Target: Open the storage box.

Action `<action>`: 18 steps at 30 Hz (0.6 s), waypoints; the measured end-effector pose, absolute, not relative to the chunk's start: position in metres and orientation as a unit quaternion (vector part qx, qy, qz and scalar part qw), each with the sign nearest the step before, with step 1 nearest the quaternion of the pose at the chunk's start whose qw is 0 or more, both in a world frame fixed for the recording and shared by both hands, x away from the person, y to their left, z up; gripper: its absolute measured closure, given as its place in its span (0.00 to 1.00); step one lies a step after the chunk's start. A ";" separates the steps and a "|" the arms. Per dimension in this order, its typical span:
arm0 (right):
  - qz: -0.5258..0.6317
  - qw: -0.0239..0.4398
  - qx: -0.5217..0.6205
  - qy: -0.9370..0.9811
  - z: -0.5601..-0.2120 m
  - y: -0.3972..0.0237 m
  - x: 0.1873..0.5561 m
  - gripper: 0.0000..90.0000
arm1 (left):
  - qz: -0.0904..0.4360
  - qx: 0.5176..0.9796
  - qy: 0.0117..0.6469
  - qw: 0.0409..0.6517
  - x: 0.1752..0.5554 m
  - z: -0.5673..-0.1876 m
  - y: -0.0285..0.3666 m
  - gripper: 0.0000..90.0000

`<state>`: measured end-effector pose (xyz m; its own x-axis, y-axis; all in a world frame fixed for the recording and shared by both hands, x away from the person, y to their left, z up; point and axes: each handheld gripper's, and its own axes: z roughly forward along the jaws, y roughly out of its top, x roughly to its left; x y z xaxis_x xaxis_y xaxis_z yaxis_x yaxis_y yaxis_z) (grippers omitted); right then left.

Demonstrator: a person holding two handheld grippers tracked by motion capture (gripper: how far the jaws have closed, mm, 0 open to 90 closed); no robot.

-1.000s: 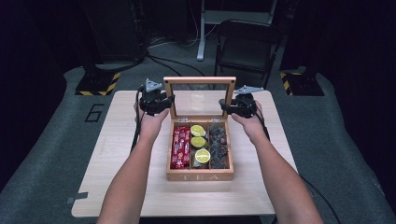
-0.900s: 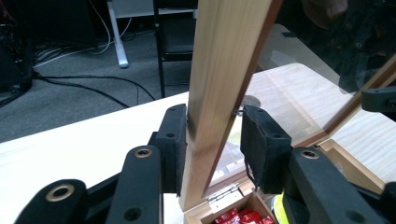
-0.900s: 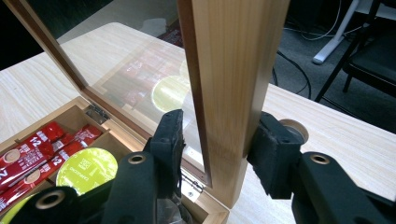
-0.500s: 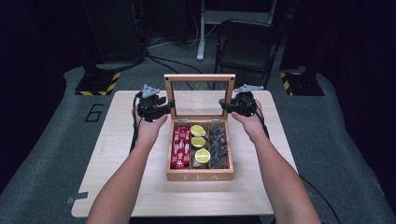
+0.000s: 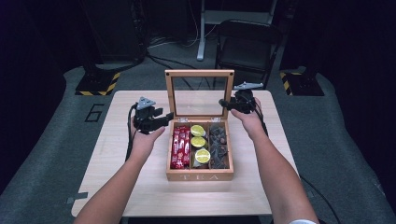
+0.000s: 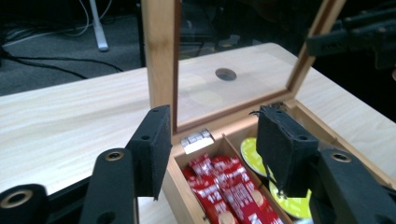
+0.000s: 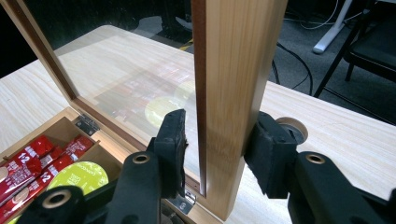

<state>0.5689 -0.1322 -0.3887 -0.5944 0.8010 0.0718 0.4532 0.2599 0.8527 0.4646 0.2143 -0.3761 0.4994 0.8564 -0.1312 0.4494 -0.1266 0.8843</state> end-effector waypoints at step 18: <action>0.449 0.184 0.434 0.759 -0.391 -0.129 0.581 0.64 | 0.179 0.736 0.449 0.474 0.433 -0.409 0.211 0.50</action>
